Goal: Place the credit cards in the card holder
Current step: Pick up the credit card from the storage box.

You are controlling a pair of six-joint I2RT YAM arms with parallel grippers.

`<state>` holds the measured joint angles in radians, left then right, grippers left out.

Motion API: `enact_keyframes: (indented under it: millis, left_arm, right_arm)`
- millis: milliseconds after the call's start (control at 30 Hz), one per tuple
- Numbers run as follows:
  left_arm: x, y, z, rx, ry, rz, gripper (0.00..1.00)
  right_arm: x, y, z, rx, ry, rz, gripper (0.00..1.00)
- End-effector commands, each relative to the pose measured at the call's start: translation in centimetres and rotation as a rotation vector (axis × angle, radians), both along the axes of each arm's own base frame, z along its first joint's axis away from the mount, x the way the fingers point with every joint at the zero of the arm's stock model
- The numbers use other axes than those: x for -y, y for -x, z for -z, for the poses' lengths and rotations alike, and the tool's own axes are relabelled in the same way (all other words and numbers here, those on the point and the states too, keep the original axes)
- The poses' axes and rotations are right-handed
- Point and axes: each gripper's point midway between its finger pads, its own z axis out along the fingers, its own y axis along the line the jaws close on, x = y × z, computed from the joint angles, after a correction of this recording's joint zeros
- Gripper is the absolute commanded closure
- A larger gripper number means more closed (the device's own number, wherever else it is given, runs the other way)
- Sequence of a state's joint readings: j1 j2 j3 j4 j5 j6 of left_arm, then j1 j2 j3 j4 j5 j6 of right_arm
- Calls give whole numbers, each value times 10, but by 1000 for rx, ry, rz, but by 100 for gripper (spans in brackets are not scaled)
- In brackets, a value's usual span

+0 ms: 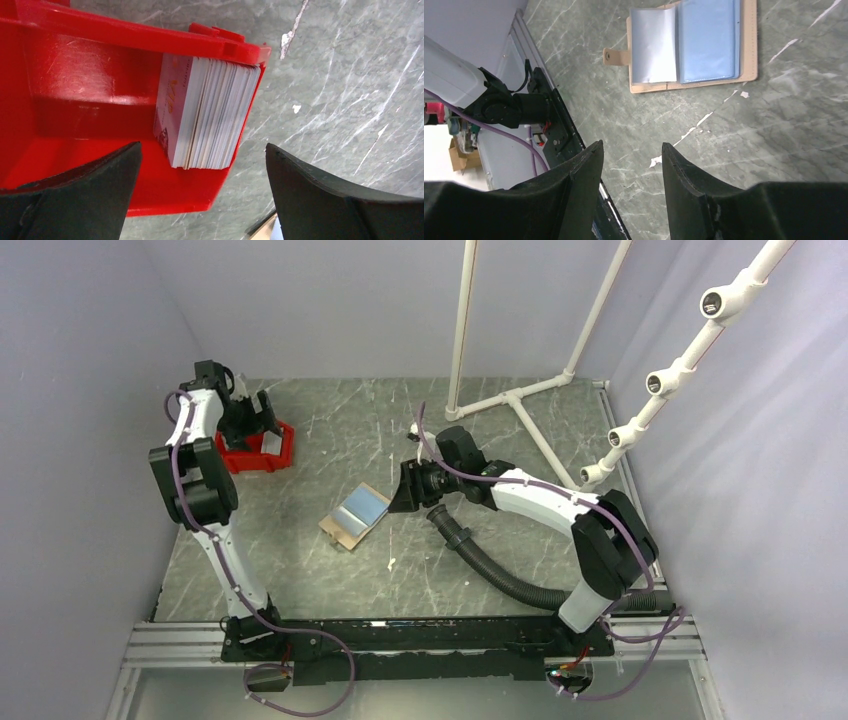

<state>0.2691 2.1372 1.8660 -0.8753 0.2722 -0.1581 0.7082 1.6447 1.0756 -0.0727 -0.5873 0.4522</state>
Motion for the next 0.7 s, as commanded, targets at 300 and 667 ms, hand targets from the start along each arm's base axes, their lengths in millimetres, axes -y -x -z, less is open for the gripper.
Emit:
enact_keyframes:
  millis: [300, 667]
  left_arm:
    - [4, -25, 16, 71, 191, 44, 1]
    - [13, -34, 6, 127, 249, 51, 7]
  right_arm:
    - [10, -4, -16, 46, -31, -7, 51]
    - [12, -8, -12, 37, -33, 1, 51]
